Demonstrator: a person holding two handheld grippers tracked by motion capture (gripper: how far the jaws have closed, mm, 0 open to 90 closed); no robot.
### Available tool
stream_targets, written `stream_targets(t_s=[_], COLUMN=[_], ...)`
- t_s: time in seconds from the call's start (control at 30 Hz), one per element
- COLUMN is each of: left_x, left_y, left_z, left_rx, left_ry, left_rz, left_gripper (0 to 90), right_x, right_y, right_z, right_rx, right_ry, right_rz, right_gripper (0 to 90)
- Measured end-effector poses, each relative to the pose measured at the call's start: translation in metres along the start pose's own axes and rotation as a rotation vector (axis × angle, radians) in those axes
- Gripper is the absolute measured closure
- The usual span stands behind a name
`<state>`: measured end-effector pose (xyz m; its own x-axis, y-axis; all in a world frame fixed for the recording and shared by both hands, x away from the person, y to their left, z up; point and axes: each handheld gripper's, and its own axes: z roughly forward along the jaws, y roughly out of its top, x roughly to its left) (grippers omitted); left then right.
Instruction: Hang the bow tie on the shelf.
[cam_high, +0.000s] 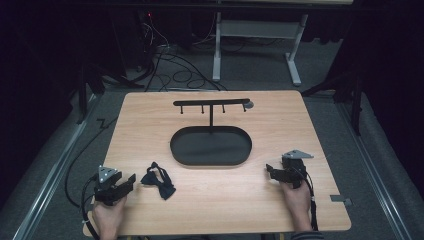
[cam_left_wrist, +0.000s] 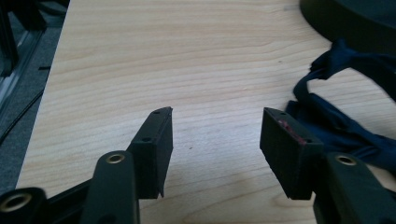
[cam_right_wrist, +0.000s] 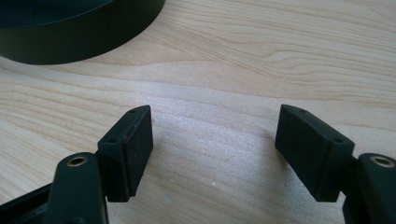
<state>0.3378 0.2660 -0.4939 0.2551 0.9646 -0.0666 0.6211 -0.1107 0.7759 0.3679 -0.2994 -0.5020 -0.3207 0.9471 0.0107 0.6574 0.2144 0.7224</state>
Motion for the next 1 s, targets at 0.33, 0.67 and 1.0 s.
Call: stream_targets(t_s=[0.33,0.67,1.0], left_x=[-0.016,-0.03,-0.037], left_y=[0.014,0.022,0.028], left_z=[-0.005,0.004,0.016], left_rx=[-0.007,-0.005,0.022], left_ry=[-0.083,-0.131,-0.154], left_rz=[0.051,0.071,0.07], left_gripper=[49.7,52.7,55.9], right_x=[0.0,0.0,-0.001], right_y=[0.0,0.0,0.0], right_z=[0.0,0.0,0.0], right_rx=[-0.001,-0.002,-0.002], right_ry=[0.001,0.002,0.004], right_rz=[0.002,0.001,0.002], right_gripper=[28.9,28.9,28.9])
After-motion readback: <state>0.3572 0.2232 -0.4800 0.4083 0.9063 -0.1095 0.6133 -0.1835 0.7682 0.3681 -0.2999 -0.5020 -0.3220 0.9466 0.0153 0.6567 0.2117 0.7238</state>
